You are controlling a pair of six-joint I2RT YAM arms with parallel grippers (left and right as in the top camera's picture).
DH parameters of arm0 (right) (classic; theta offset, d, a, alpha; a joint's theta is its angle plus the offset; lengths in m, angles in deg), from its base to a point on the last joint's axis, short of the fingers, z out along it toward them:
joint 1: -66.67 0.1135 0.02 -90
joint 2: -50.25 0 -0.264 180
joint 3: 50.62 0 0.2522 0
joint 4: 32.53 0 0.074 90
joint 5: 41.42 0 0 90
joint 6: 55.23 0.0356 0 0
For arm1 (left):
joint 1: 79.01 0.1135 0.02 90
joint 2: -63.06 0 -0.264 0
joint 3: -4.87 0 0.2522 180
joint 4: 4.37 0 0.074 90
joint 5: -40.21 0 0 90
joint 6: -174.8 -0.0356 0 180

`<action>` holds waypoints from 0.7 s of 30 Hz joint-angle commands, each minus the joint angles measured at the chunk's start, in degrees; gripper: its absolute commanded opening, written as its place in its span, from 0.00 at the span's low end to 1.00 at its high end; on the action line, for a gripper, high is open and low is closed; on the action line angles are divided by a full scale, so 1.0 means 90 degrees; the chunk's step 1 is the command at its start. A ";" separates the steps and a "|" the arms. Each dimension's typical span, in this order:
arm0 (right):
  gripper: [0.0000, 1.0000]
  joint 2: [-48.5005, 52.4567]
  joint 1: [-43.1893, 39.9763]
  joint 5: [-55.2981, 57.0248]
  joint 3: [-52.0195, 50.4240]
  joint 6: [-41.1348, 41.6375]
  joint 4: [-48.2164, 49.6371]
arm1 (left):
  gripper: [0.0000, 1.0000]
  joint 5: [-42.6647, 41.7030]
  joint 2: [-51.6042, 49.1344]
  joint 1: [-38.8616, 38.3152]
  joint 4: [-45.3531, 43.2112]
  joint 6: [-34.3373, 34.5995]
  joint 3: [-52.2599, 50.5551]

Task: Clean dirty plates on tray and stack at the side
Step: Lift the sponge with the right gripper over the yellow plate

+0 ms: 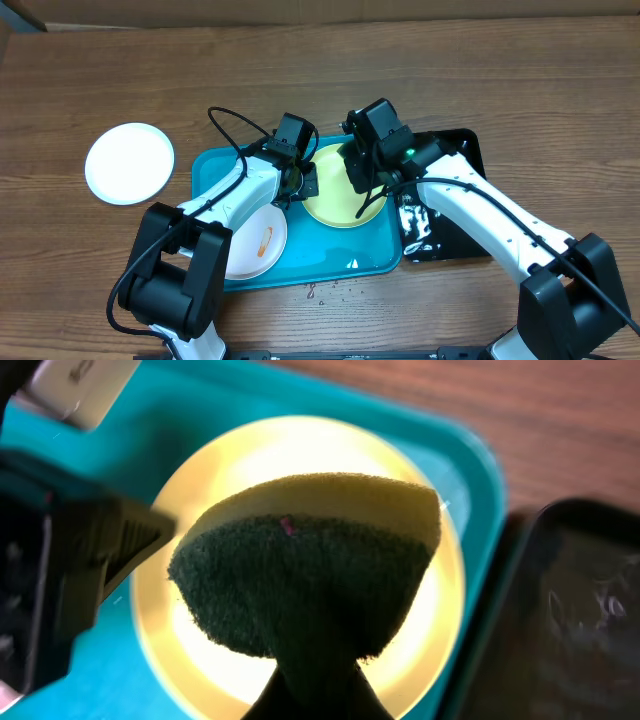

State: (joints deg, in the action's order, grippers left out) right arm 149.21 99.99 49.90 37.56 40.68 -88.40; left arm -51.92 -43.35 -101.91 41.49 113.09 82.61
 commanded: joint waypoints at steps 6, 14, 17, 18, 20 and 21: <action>0.04 0.0024 -0.0017 0.0678 -0.0323 -0.0044 0.0197 | 0.04 -0.0097 -0.0216 -0.0056 0.0087 -0.0168 -0.0211; 0.18 0.0527 -0.0019 0.0612 -0.0345 0.0005 0.0187 | 0.04 -0.0100 -0.0216 -0.0056 0.0097 -0.0170 -0.0211; 0.38 0.0549 -0.0019 0.0612 -0.0345 0.0005 0.0158 | 0.04 -0.0100 -0.0216 -0.0056 0.0097 -0.0170 -0.0211; 0.43 0.0549 -0.0017 0.0612 -0.0345 0.0005 0.0155 | 0.04 -0.0100 -0.0216 -0.0056 0.0097 -0.0170 -0.0211; 0.45 0.0549 -0.0019 0.0612 -0.0345 0.0005 0.0165 | 0.04 -0.0100 -0.0216 -0.0056 0.0097 -0.0168 -0.0211; 0.45 0.0549 -0.0019 0.0612 -0.0345 0.0005 0.0182 | 0.04 -0.0100 -0.0216 -0.0056 0.0097 -0.0168 -0.0211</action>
State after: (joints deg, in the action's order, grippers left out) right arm 154.45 100.03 54.97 34.69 40.68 -87.28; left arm -51.99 -43.35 -101.93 41.49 113.09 82.61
